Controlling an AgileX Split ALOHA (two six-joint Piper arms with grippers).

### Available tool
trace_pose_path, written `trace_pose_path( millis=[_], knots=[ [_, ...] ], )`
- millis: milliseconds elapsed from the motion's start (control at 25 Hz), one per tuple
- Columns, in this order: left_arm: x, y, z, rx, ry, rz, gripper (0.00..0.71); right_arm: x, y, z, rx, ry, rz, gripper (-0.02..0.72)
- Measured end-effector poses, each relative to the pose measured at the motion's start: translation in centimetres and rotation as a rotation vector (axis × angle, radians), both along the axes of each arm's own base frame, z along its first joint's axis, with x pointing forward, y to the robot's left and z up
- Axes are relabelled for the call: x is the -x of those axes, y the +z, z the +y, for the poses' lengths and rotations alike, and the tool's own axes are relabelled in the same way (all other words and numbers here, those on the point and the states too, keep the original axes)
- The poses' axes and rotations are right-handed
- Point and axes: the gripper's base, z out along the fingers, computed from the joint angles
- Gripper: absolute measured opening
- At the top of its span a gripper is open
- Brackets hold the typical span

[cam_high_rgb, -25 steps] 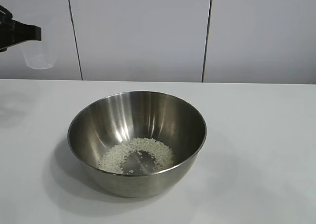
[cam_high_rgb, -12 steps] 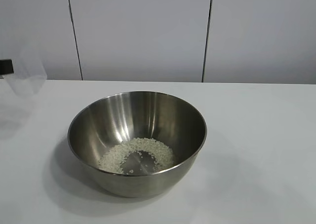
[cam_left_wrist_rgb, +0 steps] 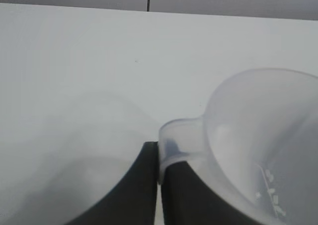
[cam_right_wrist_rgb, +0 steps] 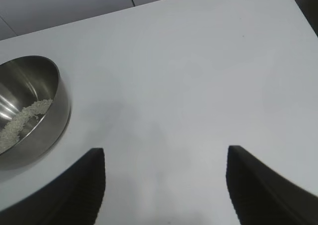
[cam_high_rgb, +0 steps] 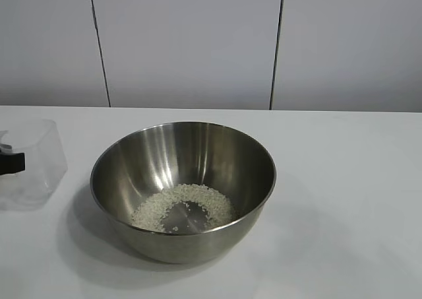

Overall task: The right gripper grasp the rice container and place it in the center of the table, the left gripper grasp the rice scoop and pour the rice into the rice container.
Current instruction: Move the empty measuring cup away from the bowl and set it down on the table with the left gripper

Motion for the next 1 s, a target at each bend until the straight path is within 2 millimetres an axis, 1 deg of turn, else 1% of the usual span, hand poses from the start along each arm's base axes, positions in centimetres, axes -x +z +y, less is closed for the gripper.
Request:
trace_pose_path(
  millis=[200, 480, 720, 760, 840, 960, 1000],
  knots=[
    [1.1, -0.5, 0.1, -0.08, -0.035, 0.027, 0.007, 0.0, 0.0, 0.0, 0.0, 0.0, 0.0, 0.473],
    [1.8, -1.0, 0.1, -0.165, -0.078, 0.078, 0.007, 0.0, 0.0, 0.0, 0.0, 0.0, 0.0, 0.473],
    [1.9, -1.1, 0.1, -0.15, -0.073, 0.084, 0.015, 0.0, 0.0, 0.0, 0.0, 0.0, 0.0, 0.473],
    [1.9, -1.1, 0.1, -0.146, -0.071, 0.084, 0.033, 0.0, 0.0, 0.0, 0.0, 0.0, 0.0, 0.473],
    [2.0, -1.1, 0.1, -0.144, -0.07, 0.087, 0.099, 0.0, 0.0, 0.0, 0.0, 0.0, 0.0, 0.473],
    [2.1, -1.2, 0.1, -0.133, -0.064, 0.096, 0.273, 0.0, 0.0, 0.0, 0.0, 0.0, 0.0, 0.473],
    [2.3, -1.2, 0.2, -0.128, -0.062, 0.101, 0.316, 0.0, 0.0, 0.0, 0.0, 0.0, 0.0, 0.473]
  ],
)
